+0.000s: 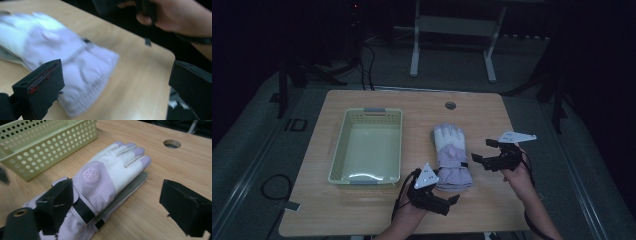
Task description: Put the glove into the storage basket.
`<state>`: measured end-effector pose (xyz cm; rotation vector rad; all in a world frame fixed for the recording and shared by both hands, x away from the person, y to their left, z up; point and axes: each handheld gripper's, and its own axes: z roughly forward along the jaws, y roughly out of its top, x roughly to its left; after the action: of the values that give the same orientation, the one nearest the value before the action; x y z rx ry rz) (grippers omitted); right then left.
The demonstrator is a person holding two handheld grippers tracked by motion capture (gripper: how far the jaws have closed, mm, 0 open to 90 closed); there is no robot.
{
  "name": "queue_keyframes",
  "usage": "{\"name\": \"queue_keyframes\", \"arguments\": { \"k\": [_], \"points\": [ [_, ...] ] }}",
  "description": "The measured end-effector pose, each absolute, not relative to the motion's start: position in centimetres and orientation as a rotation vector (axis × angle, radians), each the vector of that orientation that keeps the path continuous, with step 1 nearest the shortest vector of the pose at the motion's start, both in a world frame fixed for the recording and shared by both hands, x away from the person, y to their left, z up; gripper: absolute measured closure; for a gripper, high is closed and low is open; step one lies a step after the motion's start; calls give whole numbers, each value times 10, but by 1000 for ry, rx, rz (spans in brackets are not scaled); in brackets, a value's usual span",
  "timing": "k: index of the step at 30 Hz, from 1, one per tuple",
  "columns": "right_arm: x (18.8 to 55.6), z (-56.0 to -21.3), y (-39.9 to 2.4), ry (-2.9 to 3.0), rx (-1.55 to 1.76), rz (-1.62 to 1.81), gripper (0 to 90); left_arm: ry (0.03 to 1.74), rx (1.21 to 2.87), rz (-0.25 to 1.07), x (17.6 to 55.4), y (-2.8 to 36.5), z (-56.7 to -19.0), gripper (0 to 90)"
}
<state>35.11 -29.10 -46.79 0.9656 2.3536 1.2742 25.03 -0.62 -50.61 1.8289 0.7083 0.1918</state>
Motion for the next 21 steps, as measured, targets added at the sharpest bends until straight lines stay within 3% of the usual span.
{"name": "queue_keyframes", "arguments": {
  "k": [7, 14, 18, 19, 21],
  "points": [
    [350, -469, -296, 2335, 934, 1278, 145, 779, 1825, 232, 284, -12, -480, 0],
    [357, -474, -295, 2339, 923, 1238, 339, 869, 1871, 264, 317, -25, -474, 1],
    [363, -479, -292, 2346, 945, 1270, 375, 915, 1896, 268, 334, -31, -478, 1],
    [364, -481, -291, 2343, 951, 1276, 375, 931, 1905, 274, 337, -33, -479, 13],
    [367, -485, -287, 2346, 959, 1277, 384, 1005, 1923, 314, 346, -36, -483, 158]
  ]
}}
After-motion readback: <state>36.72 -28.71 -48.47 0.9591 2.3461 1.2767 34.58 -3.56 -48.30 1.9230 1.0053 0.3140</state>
